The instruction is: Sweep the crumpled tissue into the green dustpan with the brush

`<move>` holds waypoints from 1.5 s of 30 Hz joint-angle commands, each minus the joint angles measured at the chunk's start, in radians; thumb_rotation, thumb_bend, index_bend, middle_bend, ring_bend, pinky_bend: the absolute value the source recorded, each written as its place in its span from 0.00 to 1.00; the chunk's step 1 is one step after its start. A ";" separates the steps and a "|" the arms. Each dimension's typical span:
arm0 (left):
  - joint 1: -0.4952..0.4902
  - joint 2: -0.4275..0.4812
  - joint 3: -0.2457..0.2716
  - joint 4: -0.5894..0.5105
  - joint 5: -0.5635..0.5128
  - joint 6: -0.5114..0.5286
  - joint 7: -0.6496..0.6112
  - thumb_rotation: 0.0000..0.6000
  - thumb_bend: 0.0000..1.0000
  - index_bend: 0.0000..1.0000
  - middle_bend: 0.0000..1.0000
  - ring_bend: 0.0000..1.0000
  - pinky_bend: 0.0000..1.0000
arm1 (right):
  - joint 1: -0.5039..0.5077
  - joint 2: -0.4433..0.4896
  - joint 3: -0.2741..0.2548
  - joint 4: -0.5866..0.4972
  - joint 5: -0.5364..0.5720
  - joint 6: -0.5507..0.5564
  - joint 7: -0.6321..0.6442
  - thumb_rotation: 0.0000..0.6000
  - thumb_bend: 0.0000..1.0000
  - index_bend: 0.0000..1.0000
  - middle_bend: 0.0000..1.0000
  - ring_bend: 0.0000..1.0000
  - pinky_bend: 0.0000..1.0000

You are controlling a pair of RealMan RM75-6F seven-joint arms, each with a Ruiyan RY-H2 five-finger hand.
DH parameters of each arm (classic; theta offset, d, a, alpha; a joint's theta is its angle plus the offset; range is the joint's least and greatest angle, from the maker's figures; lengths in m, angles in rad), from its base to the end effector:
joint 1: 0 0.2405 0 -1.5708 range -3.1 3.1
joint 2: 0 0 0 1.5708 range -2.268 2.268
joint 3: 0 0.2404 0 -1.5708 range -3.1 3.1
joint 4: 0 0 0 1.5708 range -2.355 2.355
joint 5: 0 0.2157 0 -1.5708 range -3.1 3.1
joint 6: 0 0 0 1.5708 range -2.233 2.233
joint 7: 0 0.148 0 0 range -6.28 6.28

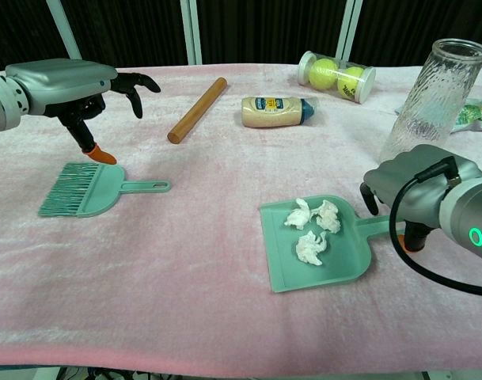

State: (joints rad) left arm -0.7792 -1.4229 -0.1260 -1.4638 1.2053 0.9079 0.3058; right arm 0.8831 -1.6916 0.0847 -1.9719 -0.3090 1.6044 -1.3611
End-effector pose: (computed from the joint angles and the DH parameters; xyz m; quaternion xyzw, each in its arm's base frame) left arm -0.1487 0.3519 0.0055 -0.7866 -0.3091 -0.3355 0.4162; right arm -0.1118 -0.2399 -0.0367 0.7789 -0.3206 0.0413 0.5375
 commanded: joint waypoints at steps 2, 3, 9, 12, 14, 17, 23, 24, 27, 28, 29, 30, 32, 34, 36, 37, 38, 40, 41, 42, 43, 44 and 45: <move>0.006 0.010 0.000 -0.022 0.004 0.010 -0.003 1.00 0.02 0.09 0.27 0.84 0.96 | -0.004 0.004 -0.004 -0.002 -0.008 0.002 0.003 1.00 0.24 0.25 0.17 0.62 0.75; 0.009 0.013 0.001 -0.032 0.007 0.015 -0.004 1.00 0.02 0.09 0.27 0.84 0.96 | -0.005 0.005 -0.005 -0.004 -0.009 0.005 0.002 1.00 0.23 0.22 0.15 0.62 0.75; 0.029 0.043 0.004 -0.096 0.021 0.052 -0.004 1.00 0.02 0.09 0.27 0.84 0.96 | -0.013 0.029 -0.017 -0.024 -0.027 0.022 -0.001 1.00 0.20 0.09 0.07 0.61 0.75; 0.051 0.069 0.010 -0.141 0.034 0.088 0.002 1.00 0.02 0.09 0.27 0.84 0.96 | -0.021 0.061 -0.031 -0.049 -0.049 0.037 0.001 1.00 0.19 0.08 0.07 0.61 0.75; 0.073 0.093 0.020 -0.181 0.048 0.123 0.008 1.00 0.02 0.09 0.27 0.84 0.95 | -0.033 0.098 -0.046 -0.076 -0.077 0.048 0.015 1.00 0.19 0.08 0.07 0.61 0.75; 0.113 0.134 0.039 -0.247 0.071 0.175 0.010 1.00 0.02 0.09 0.27 0.78 0.91 | -0.061 0.166 -0.071 -0.123 -0.120 0.062 0.055 1.00 0.19 0.08 0.08 0.60 0.75; 0.237 0.225 0.137 -0.343 0.220 0.336 0.013 1.00 0.02 0.09 0.21 0.40 0.55 | -0.163 0.357 -0.186 -0.202 -0.339 0.035 0.256 1.00 0.18 0.02 0.02 0.31 0.48; 0.259 0.235 0.157 -0.347 0.250 0.361 0.004 1.00 0.02 0.09 0.20 0.32 0.47 | -0.189 0.392 -0.215 -0.208 -0.397 0.021 0.317 1.00 0.18 0.00 0.01 0.22 0.39; 0.320 0.256 0.215 -0.353 0.324 0.423 -0.035 1.00 0.02 0.08 0.09 0.11 0.24 | -0.255 0.473 -0.298 -0.190 -0.563 -0.023 0.478 1.00 0.14 0.00 0.00 0.02 0.22; 0.341 0.264 0.236 -0.351 0.347 0.441 -0.047 1.00 0.02 0.06 0.05 0.05 0.17 | -0.280 0.500 -0.329 -0.174 -0.624 -0.033 0.537 1.00 0.13 0.00 0.00 0.00 0.19; 0.360 0.270 0.253 -0.345 0.370 0.458 -0.056 1.00 0.02 0.05 0.02 0.02 0.11 | -0.302 0.521 -0.354 -0.154 -0.685 -0.040 0.591 1.00 0.12 0.00 0.00 0.00 0.19; 0.373 0.272 0.264 -0.339 0.383 0.472 -0.062 1.00 0.02 0.03 0.01 0.01 0.08 | -0.320 0.534 -0.370 -0.138 -0.726 -0.040 0.631 1.00 0.12 0.00 0.00 0.00 0.18; 0.414 0.275 0.291 -0.313 0.418 0.514 -0.080 1.00 0.02 0.01 0.00 0.00 0.02 | -0.374 0.562 -0.411 -0.087 -0.838 -0.025 0.736 1.00 0.11 0.00 0.00 0.00 0.16; 0.448 0.272 0.307 -0.289 0.435 0.549 -0.105 1.00 0.02 0.00 0.00 0.00 0.02 | -0.419 0.574 -0.437 -0.040 -0.917 -0.005 0.809 1.00 0.11 0.00 0.00 0.00 0.16; 0.483 0.269 0.318 -0.257 0.447 0.585 -0.136 1.00 0.02 0.00 0.00 0.00 0.02 | -0.469 0.582 -0.459 0.022 -0.990 0.024 0.874 1.00 0.11 0.00 0.00 0.00 0.16; 0.500 0.266 0.319 -0.236 0.452 0.608 -0.152 1.00 0.02 0.00 0.00 0.00 0.02 | -0.495 0.583 -0.466 0.056 -1.019 0.043 0.902 1.00 0.11 0.00 0.00 0.00 0.16; 0.510 0.264 0.319 -0.222 0.457 0.621 -0.163 1.00 0.02 0.00 0.00 0.00 0.02 | -0.512 0.583 -0.468 0.081 -1.036 0.056 0.921 1.00 0.11 0.00 0.00 0.00 0.16; 0.533 0.259 0.318 -0.190 0.464 0.653 -0.187 1.00 0.02 0.00 0.00 0.00 0.02 | -0.550 0.581 -0.466 0.131 -1.063 0.090 0.967 1.00 0.11 0.00 0.00 0.00 0.16; 0.549 0.255 0.315 -0.164 0.471 0.681 -0.206 1.00 0.02 0.00 0.00 0.00 0.02 | -0.577 0.577 -0.463 0.166 -1.079 0.112 1.009 1.00 0.11 0.00 0.00 0.00 0.16; 0.561 0.251 0.310 -0.139 0.478 0.703 -0.223 1.00 0.02 0.00 0.00 0.00 0.01 | -0.602 0.573 -0.457 0.200 -1.093 0.133 1.049 1.00 0.11 0.00 0.00 0.00 0.16; 0.567 0.247 0.307 -0.124 0.483 0.715 -0.232 1.00 0.02 0.00 0.00 0.00 0.01 | -0.616 0.570 -0.451 0.221 -1.101 0.144 1.072 1.00 0.11 0.00 0.00 0.00 0.16; 0.575 0.242 0.301 -0.102 0.486 0.731 -0.245 1.00 0.02 0.00 0.00 0.00 0.01 | -0.635 0.565 -0.441 0.250 -1.109 0.160 1.104 1.00 0.11 0.00 0.00 0.00 0.16; 0.583 0.238 0.296 -0.084 0.487 0.740 -0.255 1.00 0.02 0.00 0.00 0.00 0.01 | -0.650 0.562 -0.431 0.273 -1.117 0.170 1.129 1.00 0.11 0.00 0.00 0.00 0.16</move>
State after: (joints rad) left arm -0.2197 -1.1734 0.1803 -1.5845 1.6804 1.6210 0.0794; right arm 0.2930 -1.1275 -0.3578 -1.7657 -1.3834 1.7244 -0.3070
